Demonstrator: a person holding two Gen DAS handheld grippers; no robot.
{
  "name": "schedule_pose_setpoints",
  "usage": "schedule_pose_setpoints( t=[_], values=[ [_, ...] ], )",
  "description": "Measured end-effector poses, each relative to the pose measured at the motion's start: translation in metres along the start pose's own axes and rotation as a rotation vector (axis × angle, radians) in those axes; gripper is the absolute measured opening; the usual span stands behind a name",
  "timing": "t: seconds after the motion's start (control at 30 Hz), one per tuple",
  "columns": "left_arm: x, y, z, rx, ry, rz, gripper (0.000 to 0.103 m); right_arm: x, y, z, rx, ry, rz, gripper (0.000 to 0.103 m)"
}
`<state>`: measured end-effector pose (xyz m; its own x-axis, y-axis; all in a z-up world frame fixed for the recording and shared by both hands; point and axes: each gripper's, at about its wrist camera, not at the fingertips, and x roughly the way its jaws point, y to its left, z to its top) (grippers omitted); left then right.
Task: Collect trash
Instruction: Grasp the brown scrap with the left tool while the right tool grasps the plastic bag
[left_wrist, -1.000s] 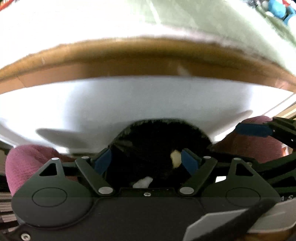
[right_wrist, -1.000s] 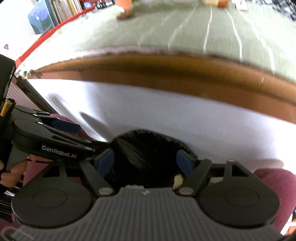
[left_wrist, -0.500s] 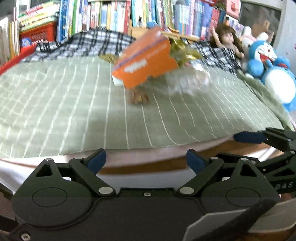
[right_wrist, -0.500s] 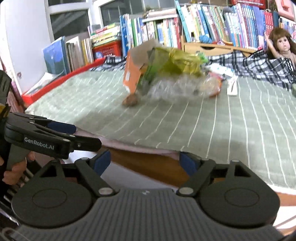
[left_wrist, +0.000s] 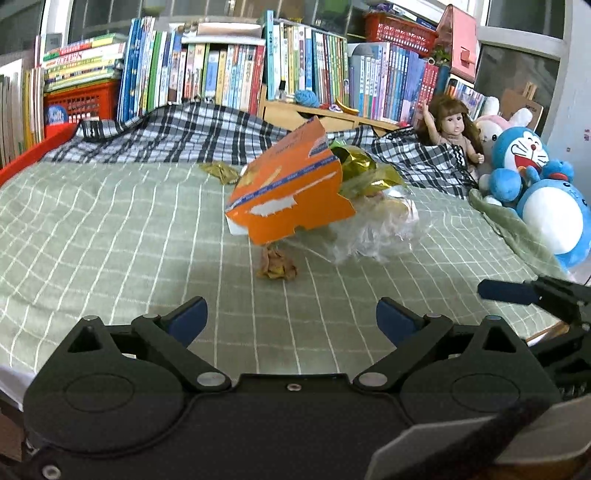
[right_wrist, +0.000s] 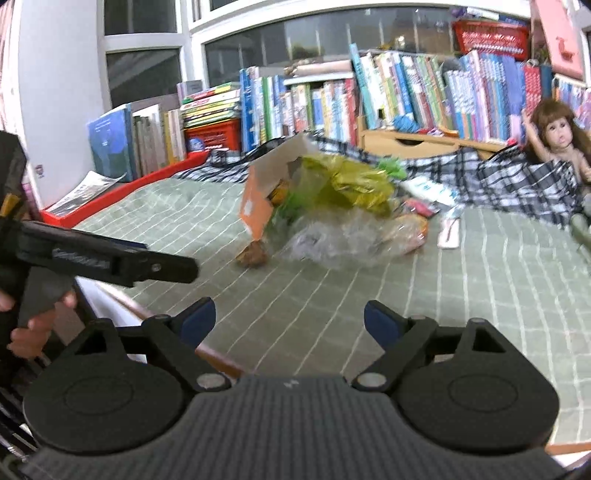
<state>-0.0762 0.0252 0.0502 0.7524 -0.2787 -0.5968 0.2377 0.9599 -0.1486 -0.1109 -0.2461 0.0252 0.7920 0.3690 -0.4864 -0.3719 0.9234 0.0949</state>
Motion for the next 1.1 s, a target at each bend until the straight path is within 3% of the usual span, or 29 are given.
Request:
schedule_pose_setpoints(
  t=[0.3,0.57,0.73,0.83,0.97,1.07,1.1],
  values=[
    [0.050,0.002,0.002,0.012,-0.034,0.120,0.098,0.044,-0.019,0.016,-0.001,-0.077,-0.149,0.093],
    [0.088,0.004,0.011,0.017,-0.040,0.122,0.095,0.083,-0.029,0.027,0.015,-0.073,-0.155,0.094],
    [0.104,0.007,0.014,-0.017,-0.028,0.111,0.080,0.099,-0.027,0.029,-0.005,-0.065,-0.154,0.097],
    [0.115,0.009,0.014,-0.015,-0.001,0.097,0.077,0.107,-0.027,0.029,-0.025,-0.052,-0.148,0.101],
    [0.123,0.003,0.010,0.057,-0.029,0.136,0.072,0.117,-0.032,0.030,-0.022,-0.042,-0.122,0.103],
    [0.127,-0.003,0.011,0.111,-0.028,0.158,0.057,0.127,-0.036,0.038,0.002,0.005,-0.100,0.101],
    [0.127,-0.004,0.013,0.112,-0.020,0.156,0.045,0.128,-0.038,0.040,0.022,0.023,-0.077,0.091]
  ],
)
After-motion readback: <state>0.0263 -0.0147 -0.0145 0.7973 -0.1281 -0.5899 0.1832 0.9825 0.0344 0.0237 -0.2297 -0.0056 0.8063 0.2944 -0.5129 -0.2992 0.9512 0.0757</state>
